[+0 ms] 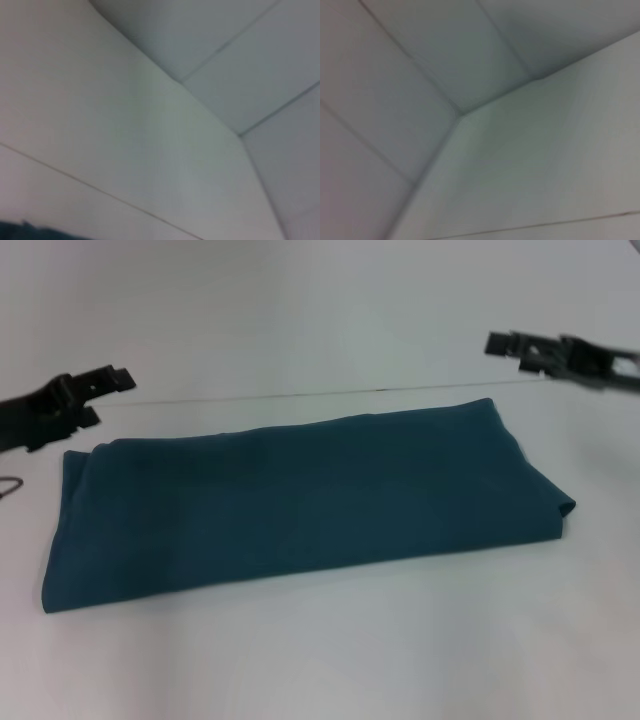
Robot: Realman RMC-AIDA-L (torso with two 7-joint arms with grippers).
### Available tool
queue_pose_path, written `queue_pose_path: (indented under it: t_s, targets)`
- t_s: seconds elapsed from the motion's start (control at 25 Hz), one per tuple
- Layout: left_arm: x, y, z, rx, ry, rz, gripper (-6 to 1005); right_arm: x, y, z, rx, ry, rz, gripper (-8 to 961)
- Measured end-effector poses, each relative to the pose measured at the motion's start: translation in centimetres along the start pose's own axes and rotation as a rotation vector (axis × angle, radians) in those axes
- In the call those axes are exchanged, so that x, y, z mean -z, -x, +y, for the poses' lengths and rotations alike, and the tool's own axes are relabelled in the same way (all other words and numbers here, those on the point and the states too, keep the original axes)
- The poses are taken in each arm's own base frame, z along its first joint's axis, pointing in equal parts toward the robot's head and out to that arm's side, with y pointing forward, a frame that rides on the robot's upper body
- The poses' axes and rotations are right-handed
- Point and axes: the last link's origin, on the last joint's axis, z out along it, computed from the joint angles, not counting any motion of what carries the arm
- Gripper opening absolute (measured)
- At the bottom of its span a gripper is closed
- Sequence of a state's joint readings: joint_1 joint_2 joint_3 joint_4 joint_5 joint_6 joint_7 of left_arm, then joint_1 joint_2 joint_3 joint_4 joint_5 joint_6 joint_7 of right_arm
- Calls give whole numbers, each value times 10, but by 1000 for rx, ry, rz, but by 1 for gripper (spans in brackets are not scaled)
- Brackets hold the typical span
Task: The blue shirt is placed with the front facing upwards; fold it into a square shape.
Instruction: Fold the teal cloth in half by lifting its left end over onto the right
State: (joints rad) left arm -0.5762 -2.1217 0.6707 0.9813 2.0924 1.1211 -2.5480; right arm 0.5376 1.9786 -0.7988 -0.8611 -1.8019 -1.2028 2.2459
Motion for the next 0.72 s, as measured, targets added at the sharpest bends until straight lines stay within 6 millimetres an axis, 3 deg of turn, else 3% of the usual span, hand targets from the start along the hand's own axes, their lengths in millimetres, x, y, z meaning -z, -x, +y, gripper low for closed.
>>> queue_pose_path:
  t_s: [0.08, 0.32, 0.48, 0.72]
  targets:
    - [5, 8, -2, 33, 51, -15, 848, 17, -14, -1, -51, 84, -21, 914]
    - [18, 38, -26, 212, 142, -19, 844, 55, -54, -1, -132, 238, -77, 911]
    - [23, 56, -46, 305, 136, 4, 843, 61, -74, -6, -149, 241, -54, 910]
    - [27, 54, -63, 224, 83, -31, 834, 57, -83, -11, -141, 214, 13, 907]
